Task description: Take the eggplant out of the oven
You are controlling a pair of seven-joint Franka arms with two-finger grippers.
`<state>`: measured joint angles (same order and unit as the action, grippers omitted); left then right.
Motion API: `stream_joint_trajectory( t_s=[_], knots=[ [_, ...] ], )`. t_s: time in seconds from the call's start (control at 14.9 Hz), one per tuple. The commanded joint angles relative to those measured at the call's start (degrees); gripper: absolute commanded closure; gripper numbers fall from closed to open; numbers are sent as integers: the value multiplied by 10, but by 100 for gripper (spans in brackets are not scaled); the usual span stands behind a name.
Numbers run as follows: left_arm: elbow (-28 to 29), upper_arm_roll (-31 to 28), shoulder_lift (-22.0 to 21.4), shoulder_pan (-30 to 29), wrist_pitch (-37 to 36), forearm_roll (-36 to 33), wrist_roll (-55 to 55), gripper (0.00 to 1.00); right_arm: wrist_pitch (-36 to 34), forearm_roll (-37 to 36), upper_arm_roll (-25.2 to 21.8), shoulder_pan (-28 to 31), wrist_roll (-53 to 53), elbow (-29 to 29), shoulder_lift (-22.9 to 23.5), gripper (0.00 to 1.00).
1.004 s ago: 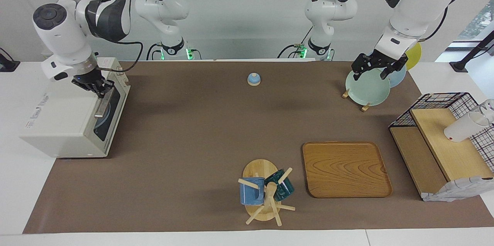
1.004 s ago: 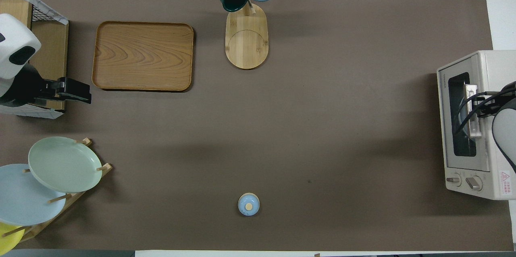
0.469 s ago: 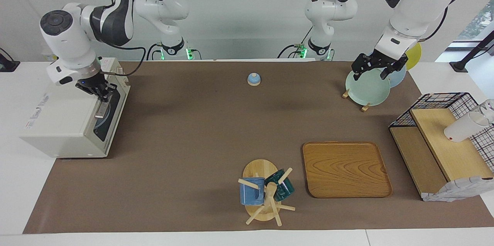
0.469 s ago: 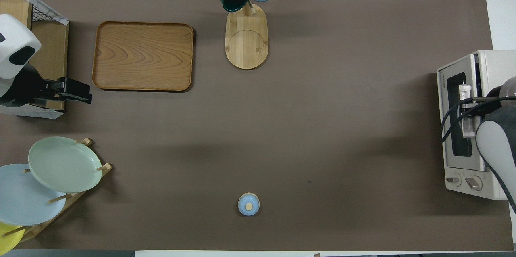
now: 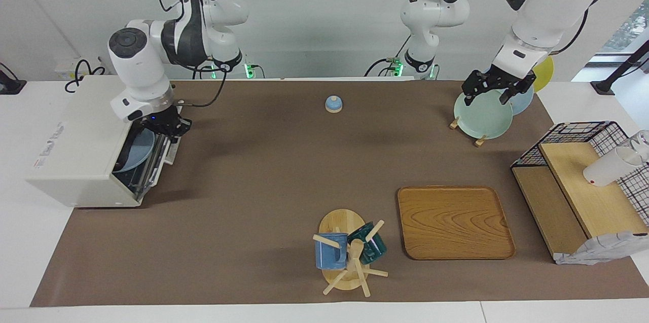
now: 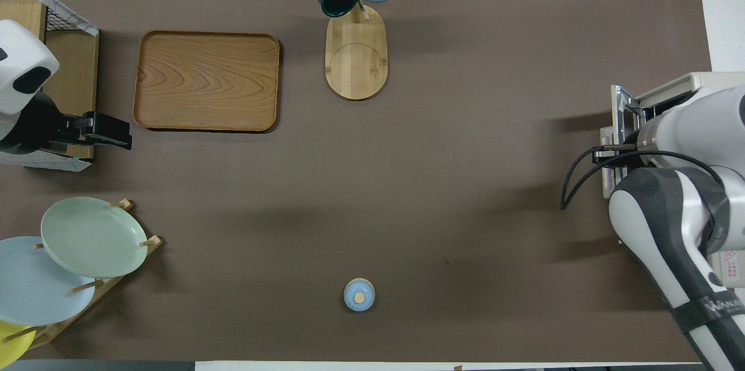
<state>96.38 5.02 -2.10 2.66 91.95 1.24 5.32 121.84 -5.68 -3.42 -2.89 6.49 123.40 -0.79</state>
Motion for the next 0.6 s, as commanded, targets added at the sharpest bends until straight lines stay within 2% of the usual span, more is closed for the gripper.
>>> stream_joint_trajectory(
  t_s=[0.0, 0.2, 0.54],
  knots=[
    [0, -4, -2, 2, 0, 4, 2, 0, 81, 6, -11, 19, -1, 3, 67, 100],
    [0, -4, -2, 2, 0, 4, 2, 0, 91, 37, -11, 17, -1, 2, 91, 100],
    [0, -4, -2, 2, 0, 4, 2, 0, 102, 76, -10, 9, 0, 2, 104, 100]
  ],
)
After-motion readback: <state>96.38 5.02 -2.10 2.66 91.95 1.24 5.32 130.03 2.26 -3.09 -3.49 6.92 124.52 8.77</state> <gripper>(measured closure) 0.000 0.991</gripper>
